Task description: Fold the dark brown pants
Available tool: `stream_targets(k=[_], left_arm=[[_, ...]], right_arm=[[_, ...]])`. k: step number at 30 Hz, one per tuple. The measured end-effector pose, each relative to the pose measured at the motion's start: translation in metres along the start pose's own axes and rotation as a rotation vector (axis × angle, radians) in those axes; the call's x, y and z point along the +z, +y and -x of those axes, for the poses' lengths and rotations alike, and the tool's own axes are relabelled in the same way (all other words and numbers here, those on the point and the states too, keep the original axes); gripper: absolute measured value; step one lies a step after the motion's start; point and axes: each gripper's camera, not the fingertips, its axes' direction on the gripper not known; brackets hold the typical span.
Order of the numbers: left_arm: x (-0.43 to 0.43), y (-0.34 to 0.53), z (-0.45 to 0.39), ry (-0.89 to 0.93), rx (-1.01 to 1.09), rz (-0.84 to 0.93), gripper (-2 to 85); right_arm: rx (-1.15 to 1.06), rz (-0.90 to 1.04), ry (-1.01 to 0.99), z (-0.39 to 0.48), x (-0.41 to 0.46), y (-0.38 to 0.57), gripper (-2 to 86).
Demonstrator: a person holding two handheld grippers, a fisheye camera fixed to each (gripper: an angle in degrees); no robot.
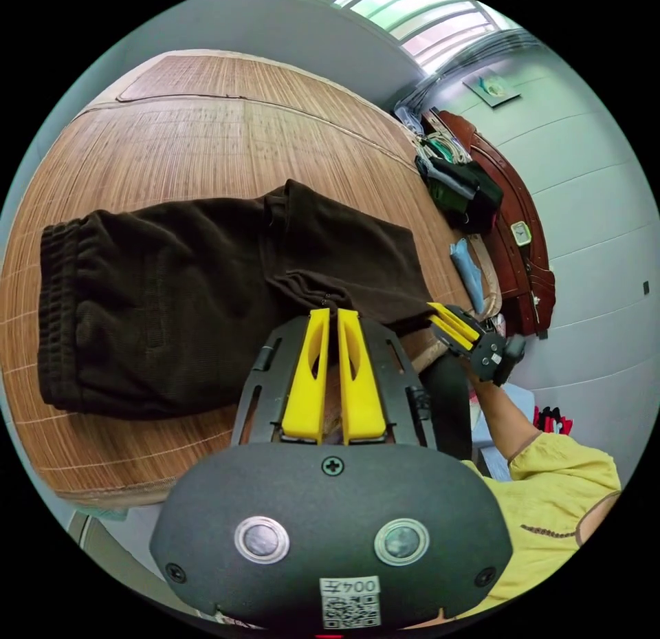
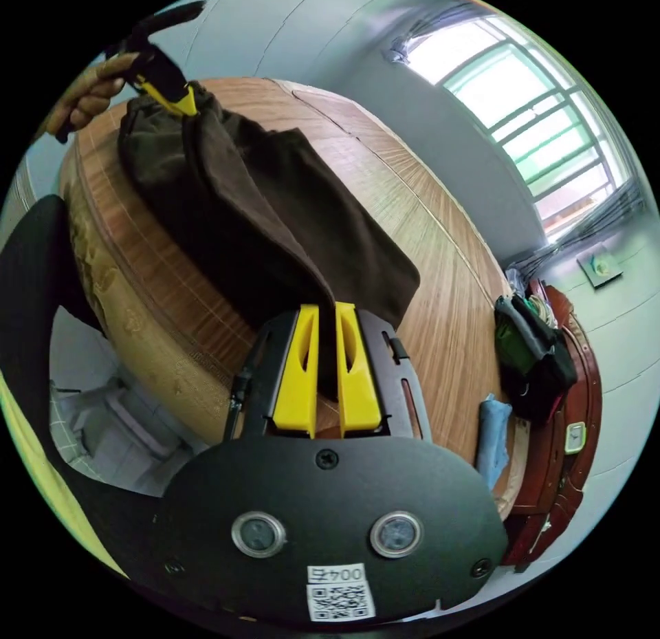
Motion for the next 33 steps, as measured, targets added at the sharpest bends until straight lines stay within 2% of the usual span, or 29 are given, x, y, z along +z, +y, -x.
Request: stream_targets(k=[3, 6, 8, 10, 12, 16, 20, 22, 27, 29, 33], left_arm=[[-0.010, 0.016, -0.009, -0.101, 0.056, 0.005, 1.7], [0.017, 0.033, 0.013, -0.108, 0.016, 0.098, 1.0], [0.030, 0.048, 0.031, -0.158, -0.024, 0.108, 0.6], [0.025, 0.058, 0.040, -0.123, -0.043, 0.078, 0.6], [0.012, 0.064, 0.039, -0.108, -0.035, 0.020, 0.8], [-0.009, 0.048, 0.025, -0.099, 0.022, -0.069, 1.9], [-0.002, 0.005, 0.012, -0.075, 0.071, -0.050, 2.7], [0.005, -0.014, 0.008, -0.086, 0.085, -0.042, 3.2], [0.024, -0.055, 0.003, -0.123, 0.077, -0.042, 5.5], [0.025, -0.072, -0.007, -0.152, 0.118, -0.088, 8.4], [0.032, -0.096, -0.026, -0.251, 0.203, -0.098, 12.8]], right_arm=[[-0.007, -0.043, -0.051, -0.013, -0.013, 0.014, 5.2], [-0.025, 0.071, -0.129, -0.012, 0.015, 0.027, 6.5], [0.019, 0.055, -0.166, -0.022, 0.012, 0.036, 7.6], [0.059, 0.052, -0.221, -0.039, 0.006, 0.042, 8.2], [0.131, 0.024, -0.299, -0.062, -0.002, 0.052, 8.5], [0.432, -0.094, -0.562, -0.138, 0.002, 0.082, 12.2], [0.650, -0.147, -0.763, -0.190, 0.037, 0.104, 14.2], [0.688, -0.139, -0.807, -0.198, 0.052, 0.106, 14.4], [0.710, -0.108, -0.746, -0.197, 0.080, 0.113, 12.7], [0.700, -0.138, -0.666, -0.196, 0.085, 0.122, 9.9], [0.706, -0.204, -0.635, -0.198, 0.089, 0.136, 8.9]])
